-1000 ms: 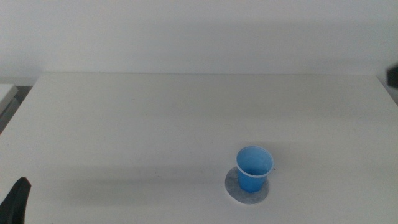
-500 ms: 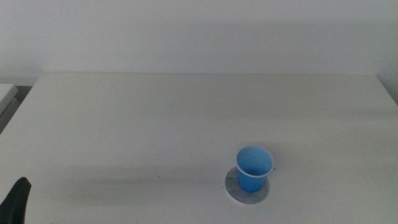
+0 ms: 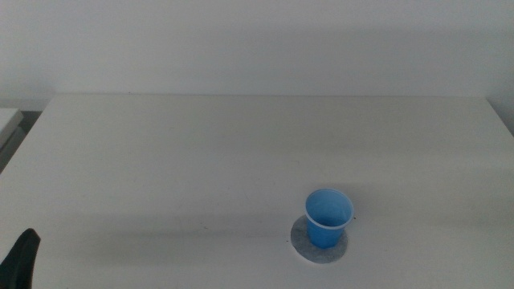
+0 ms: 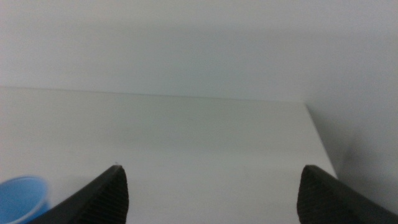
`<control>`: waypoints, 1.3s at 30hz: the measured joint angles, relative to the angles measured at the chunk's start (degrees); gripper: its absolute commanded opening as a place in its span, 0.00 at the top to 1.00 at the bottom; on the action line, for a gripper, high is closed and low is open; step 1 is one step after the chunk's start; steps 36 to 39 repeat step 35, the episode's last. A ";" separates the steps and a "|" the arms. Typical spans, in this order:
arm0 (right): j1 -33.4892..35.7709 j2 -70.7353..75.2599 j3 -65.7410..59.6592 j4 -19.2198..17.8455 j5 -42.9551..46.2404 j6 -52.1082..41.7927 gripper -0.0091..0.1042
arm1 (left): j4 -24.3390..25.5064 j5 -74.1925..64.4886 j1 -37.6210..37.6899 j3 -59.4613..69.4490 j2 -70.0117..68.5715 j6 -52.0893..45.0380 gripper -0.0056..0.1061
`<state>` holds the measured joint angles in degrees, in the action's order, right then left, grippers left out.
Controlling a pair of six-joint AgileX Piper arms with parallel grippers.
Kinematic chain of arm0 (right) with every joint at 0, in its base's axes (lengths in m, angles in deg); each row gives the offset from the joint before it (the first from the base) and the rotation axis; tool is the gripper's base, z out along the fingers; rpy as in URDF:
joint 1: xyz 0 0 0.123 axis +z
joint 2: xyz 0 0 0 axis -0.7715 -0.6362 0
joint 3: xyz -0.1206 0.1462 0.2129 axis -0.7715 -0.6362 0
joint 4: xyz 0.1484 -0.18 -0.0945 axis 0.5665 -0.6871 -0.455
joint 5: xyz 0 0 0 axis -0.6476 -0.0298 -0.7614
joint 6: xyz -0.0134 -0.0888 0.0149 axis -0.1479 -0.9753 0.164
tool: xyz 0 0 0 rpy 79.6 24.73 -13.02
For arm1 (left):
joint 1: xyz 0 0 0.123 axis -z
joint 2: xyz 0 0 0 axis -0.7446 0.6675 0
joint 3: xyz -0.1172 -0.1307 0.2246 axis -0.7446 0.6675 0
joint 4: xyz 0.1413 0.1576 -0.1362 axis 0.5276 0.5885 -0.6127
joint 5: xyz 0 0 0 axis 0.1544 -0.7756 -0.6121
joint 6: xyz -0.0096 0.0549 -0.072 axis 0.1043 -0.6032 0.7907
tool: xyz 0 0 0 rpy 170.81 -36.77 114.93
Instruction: Place an empty cup on a cup mat.
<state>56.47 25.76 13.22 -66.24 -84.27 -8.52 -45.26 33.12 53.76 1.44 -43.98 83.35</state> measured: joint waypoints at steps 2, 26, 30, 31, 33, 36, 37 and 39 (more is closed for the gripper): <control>-2.85 0.00 -2.36 2.91 3.16 -1.91 0.10 | 0.00 0.00 0.00 0.00 0.00 0.00 0.11; -2.54 14.54 -21.48 4.23 11.05 -2.00 0.10 | 0.00 0.00 0.00 0.00 0.00 0.00 0.11; -2.54 14.54 -21.48 3.67 9.99 -2.00 0.10 | 0.00 0.00 0.00 0.00 0.00 0.00 0.11; -2.54 14.54 -21.48 3.67 10.12 -2.00 0.10 | 0.00 0.00 0.00 0.00 0.00 0.00 0.11; -2.54 14.54 -21.48 3.67 10.79 -2.00 0.10 | 0.00 0.00 0.00 0.00 0.00 0.00 0.11; -2.54 14.54 -21.48 3.67 11.03 -2.00 0.10 | 0.00 0.00 0.00 0.00 0.00 0.00 0.11; -2.54 14.54 -21.48 3.67 11.03 -2.00 0.10 | 0.00 0.00 0.00 0.00 0.00 0.00 0.11; -2.54 14.54 -21.48 3.67 11.03 -2.00 0.10 | 0.00 0.00 0.00 0.00 0.00 0.00 0.11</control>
